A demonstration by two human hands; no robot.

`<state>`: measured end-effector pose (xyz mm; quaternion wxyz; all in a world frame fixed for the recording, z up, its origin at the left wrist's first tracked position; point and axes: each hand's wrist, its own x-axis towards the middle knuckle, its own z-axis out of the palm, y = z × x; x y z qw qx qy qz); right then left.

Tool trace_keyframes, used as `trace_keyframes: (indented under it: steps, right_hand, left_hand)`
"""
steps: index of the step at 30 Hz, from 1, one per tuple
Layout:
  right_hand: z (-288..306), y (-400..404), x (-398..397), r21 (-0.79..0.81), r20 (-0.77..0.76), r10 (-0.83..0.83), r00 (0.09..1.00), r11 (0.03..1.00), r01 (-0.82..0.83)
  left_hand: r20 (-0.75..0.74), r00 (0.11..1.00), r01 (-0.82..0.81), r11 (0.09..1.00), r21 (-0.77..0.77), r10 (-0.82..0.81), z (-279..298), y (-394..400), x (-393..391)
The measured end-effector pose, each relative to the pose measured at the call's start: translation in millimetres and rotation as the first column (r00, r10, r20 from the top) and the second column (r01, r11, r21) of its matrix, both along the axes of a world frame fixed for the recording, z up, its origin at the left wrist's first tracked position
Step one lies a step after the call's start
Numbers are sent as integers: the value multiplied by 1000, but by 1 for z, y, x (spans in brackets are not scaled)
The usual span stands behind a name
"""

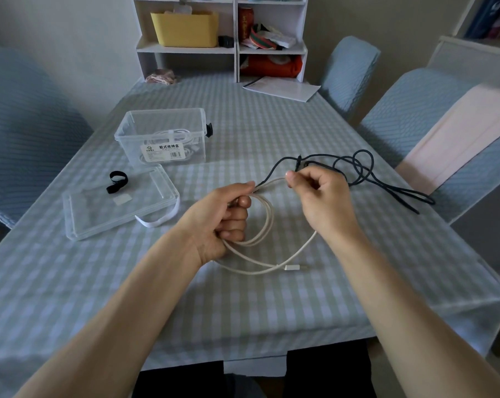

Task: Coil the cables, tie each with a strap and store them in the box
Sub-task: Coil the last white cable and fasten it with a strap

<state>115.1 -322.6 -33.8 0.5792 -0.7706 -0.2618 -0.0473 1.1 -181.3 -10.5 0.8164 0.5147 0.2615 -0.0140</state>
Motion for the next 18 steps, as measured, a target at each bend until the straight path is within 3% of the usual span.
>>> trace_keyframes:
  steps: [7,11,15,18]
  right_hand:
    - [-1,-2,6,59,-18,-86,996,994,87]
    - [-5,-3,7,-114,-13,-28,1000,993,26]
    - [-8,-5,3,-207,150,71,986,978,-39]
    - [-3,0,-3,-253,323,251,912,952,-173]
  left_hand:
    - [-37,997,67,997,45,-65,2,-2,1]
    - [-22,1000,22,999,30,-21,-1,1,2]
    - [-11,999,-36,998,41,37,-1,0,3]
    - [-16,999,-49,996,81,50,-1,-2,5]
